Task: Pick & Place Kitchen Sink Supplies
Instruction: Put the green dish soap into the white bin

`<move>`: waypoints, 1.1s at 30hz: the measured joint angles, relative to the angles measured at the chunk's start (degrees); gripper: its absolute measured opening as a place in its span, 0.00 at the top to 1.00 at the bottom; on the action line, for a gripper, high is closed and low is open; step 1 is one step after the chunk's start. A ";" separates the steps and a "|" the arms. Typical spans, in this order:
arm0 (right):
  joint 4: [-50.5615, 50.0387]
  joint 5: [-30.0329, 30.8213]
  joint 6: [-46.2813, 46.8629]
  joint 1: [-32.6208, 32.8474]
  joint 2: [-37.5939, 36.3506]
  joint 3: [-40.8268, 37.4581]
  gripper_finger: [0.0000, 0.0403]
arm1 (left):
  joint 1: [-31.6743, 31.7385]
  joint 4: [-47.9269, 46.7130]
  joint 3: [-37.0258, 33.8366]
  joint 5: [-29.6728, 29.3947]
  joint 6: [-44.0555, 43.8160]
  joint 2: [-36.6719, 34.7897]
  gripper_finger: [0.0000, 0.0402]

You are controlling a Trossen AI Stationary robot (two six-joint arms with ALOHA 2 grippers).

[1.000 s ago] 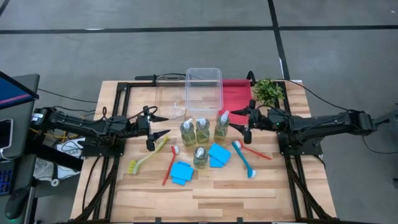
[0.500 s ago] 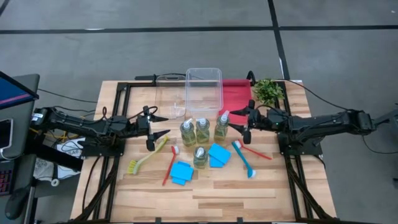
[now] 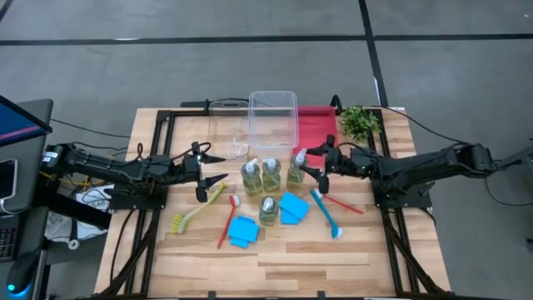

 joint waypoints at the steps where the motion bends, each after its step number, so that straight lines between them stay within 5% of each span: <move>1: 0.83 0.02 0.00 -0.02 0.33 0.00 0.34 | 0.00 0.00 0.00 0.00 -0.01 0.00 0.41; 33: 10.14 0.28 -0.39 -0.12 8.38 3.02 0.34 | 0.00 0.37 -0.02 0.00 -0.01 0.00 0.41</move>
